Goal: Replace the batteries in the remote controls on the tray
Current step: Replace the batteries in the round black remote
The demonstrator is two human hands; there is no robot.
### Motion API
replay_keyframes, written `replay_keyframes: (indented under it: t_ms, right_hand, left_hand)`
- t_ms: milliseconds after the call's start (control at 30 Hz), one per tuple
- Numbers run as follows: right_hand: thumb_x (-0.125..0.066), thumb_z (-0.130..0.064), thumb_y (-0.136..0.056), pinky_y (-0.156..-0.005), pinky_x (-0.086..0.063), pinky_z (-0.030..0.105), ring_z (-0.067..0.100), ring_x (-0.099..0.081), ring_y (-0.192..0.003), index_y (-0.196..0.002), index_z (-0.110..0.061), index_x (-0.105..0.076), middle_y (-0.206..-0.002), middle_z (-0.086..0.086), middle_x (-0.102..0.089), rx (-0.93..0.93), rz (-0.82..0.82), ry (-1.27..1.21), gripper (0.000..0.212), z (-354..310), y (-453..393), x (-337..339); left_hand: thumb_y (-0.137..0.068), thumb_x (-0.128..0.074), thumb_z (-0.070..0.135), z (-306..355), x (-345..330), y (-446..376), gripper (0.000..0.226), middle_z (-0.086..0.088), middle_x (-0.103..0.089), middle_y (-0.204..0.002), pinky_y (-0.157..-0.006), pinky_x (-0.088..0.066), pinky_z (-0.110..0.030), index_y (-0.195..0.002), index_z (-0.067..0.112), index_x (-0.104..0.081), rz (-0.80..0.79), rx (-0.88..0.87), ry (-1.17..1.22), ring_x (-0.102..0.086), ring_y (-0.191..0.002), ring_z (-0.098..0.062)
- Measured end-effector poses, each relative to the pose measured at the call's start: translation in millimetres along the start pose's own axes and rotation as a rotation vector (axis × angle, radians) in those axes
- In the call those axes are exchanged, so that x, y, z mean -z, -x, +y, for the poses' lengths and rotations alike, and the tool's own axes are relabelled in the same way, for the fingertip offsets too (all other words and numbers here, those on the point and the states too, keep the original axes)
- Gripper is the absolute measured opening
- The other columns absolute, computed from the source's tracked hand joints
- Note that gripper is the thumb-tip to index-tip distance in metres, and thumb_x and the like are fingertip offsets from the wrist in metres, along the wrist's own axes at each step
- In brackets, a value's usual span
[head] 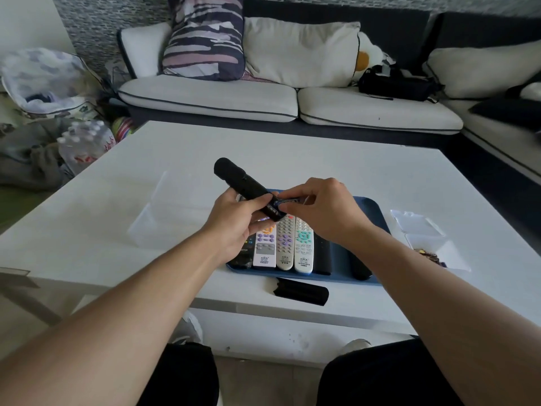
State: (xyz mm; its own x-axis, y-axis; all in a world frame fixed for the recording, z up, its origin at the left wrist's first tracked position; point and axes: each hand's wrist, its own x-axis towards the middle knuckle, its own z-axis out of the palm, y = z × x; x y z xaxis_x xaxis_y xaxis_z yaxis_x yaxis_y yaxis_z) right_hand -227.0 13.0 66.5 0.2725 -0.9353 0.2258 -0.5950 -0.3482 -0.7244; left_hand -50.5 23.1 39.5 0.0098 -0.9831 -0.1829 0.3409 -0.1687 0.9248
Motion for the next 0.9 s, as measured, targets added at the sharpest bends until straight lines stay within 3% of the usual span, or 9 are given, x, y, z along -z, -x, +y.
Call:
replay_keyframes:
  t_ms: [133, 300, 433, 600, 733, 833, 900]
  right_hand:
    - [-0.069, -0.025, -0.093, -0.059, -0.040, 0.007, 0.002, -0.056, -0.075, -0.110, -0.039, -0.074, -0.086, -0.016, -0.061, 0.009, -0.038, 0.140, 0.023, 0.6, -0.2, 0.5]
    - [-0.081, -0.031, -0.081, -0.057, -0.041, 0.009, 0.002, -0.060, -0.067, -0.086, -0.027, -0.068, -0.080, -0.009, -0.070, -0.026, 0.051, 0.087, 0.014, 2.1, 0.5, -0.5]
    - [-0.085, -0.032, -0.077, -0.052, -0.041, 0.010, 0.004, -0.057, -0.059, -0.084, -0.021, -0.074, -0.071, -0.004, -0.068, -0.022, 0.095, 0.059, 0.017, 0.2, 2.0, -3.5]
    - [-0.084, -0.031, -0.080, -0.059, -0.044, 0.009, 0.002, -0.063, -0.069, -0.094, -0.026, -0.080, -0.074, -0.013, -0.070, -0.025, 0.000, 0.055, 0.016, -1.2, 4.7, -5.5]
    - [-0.077, -0.031, -0.087, -0.057, -0.039, 0.010, 0.001, -0.054, -0.067, -0.101, -0.038, -0.078, -0.077, -0.016, -0.063, 0.018, -0.083, 0.114, 0.017, -2.4, 5.8, -1.3]
    - [-0.082, -0.035, -0.080, -0.056, -0.041, 0.011, 0.000, -0.059, -0.067, -0.097, -0.040, -0.076, -0.082, -0.014, -0.071, -0.069, -0.113, 0.046, 0.018, 1.0, 4.9, 0.0]
    - [-0.085, -0.034, -0.077, -0.063, -0.047, 0.015, -0.001, -0.066, -0.070, -0.096, -0.033, -0.071, -0.087, -0.016, -0.075, -0.153, -0.174, -0.044, 0.024, 1.0, 5.7, 0.7]
  left_hand:
    - [-0.093, -0.065, -0.003, -0.6, 1.2, -2.3, 0.017, -0.015, -0.076, -0.107, -0.084, -0.061, -0.045, -0.105, 0.008, -0.059, 0.025, -0.023, 0.026, -0.074, -0.097, -0.034]
    - [-0.092, -0.066, -0.003, -0.9, 1.7, -2.3, 0.025, -0.013, -0.076, -0.108, -0.082, -0.062, -0.043, -0.113, 0.006, -0.057, 0.033, -0.041, 0.002, -0.074, -0.098, -0.033]
    - [-0.091, -0.068, -0.001, -1.4, -0.8, -1.8, 0.027, -0.011, -0.077, -0.105, -0.081, -0.061, -0.042, -0.114, 0.008, -0.058, 0.032, -0.058, -0.033, -0.074, -0.098, -0.032]
    - [-0.089, -0.070, 0.000, 0.4, 1.5, -1.7, 0.027, -0.016, -0.076, -0.107, -0.080, -0.061, -0.045, -0.112, 0.006, -0.058, 0.052, -0.044, -0.021, -0.075, -0.096, -0.032]
    - [-0.093, -0.065, -0.002, 2.5, 5.9, -0.5, 0.029, -0.014, -0.077, -0.103, -0.075, -0.063, -0.042, -0.120, 0.001, -0.055, 0.030, -0.026, -0.035, -0.075, -0.096, -0.032]
    - [-0.095, -0.063, 0.000, 4.3, 7.6, 0.6, 0.026, -0.015, -0.076, -0.107, -0.081, -0.062, -0.047, -0.119, 0.002, -0.056, -0.036, 0.012, -0.101, -0.073, -0.101, -0.035]
    - [-0.095, -0.063, 0.001, 4.1, 8.4, 1.9, 0.022, -0.016, -0.075, -0.111, -0.079, -0.062, -0.045, -0.116, 0.004, -0.058, -0.075, 0.049, -0.131, -0.073, -0.101, -0.034]
